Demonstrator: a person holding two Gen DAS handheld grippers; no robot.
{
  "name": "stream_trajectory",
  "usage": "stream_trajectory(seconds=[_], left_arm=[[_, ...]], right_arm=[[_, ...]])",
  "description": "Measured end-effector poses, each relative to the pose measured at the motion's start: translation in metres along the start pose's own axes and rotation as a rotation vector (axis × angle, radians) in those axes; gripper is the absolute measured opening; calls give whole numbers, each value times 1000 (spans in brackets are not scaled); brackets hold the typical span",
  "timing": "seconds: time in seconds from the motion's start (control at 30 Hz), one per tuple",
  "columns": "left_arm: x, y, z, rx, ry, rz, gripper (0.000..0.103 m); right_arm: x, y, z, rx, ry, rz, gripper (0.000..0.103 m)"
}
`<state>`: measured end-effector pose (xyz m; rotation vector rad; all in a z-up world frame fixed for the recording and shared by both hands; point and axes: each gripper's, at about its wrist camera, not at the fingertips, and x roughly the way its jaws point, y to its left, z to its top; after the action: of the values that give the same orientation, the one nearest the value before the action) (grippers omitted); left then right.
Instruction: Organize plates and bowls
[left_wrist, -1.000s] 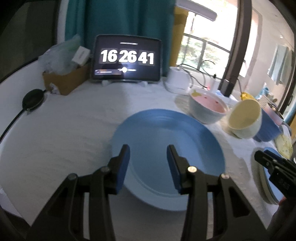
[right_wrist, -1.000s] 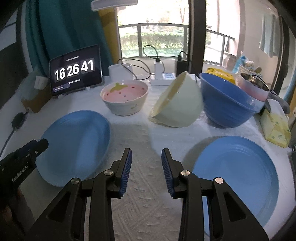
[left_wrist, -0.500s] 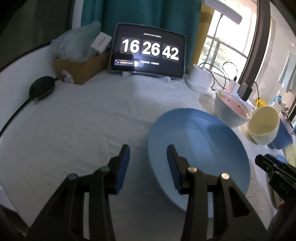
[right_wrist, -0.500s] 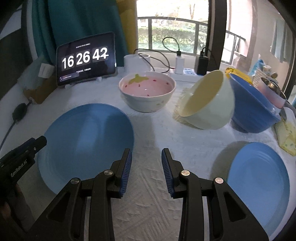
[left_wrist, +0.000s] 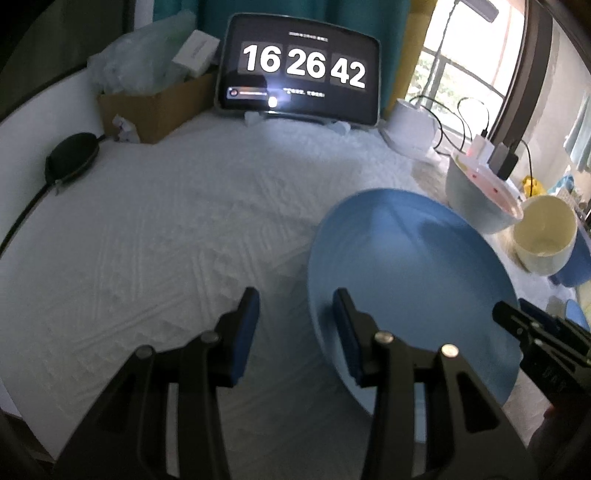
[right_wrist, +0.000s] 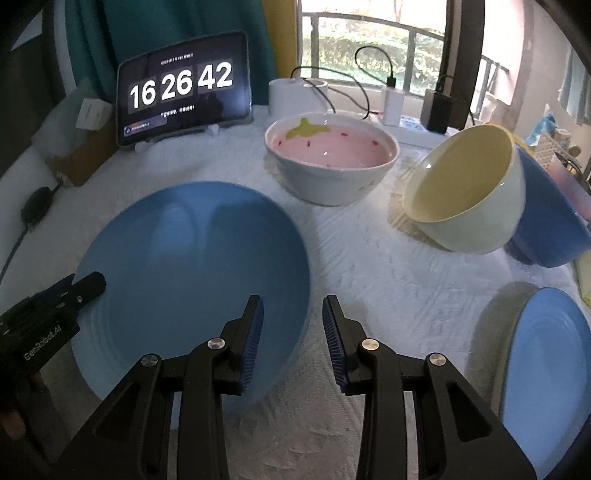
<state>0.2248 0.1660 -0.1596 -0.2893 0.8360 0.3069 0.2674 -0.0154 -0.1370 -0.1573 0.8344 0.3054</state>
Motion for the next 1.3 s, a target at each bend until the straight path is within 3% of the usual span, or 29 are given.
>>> stream_trajectory(seconds=[0.23, 0.37, 0.57, 0.7, 1.3], left_arm=[[1, -2, 0, 20, 4, -2, 43], [1, -2, 1, 24, 4, -19, 42], [-2, -14, -3, 82, 0, -31, 32], [-4, -15, -3, 79, -1, -31, 31], [-30, -31, -20, 71, 0, -92, 30]], right_arm=[[10, 2, 0, 4, 27, 14, 35], [9, 4, 0, -7, 23, 5, 29], [4, 3, -2, -1, 16, 9, 22], [-2, 4, -3, -6, 1, 5, 20], [-40, -14, -18, 11, -69, -44, 18]])
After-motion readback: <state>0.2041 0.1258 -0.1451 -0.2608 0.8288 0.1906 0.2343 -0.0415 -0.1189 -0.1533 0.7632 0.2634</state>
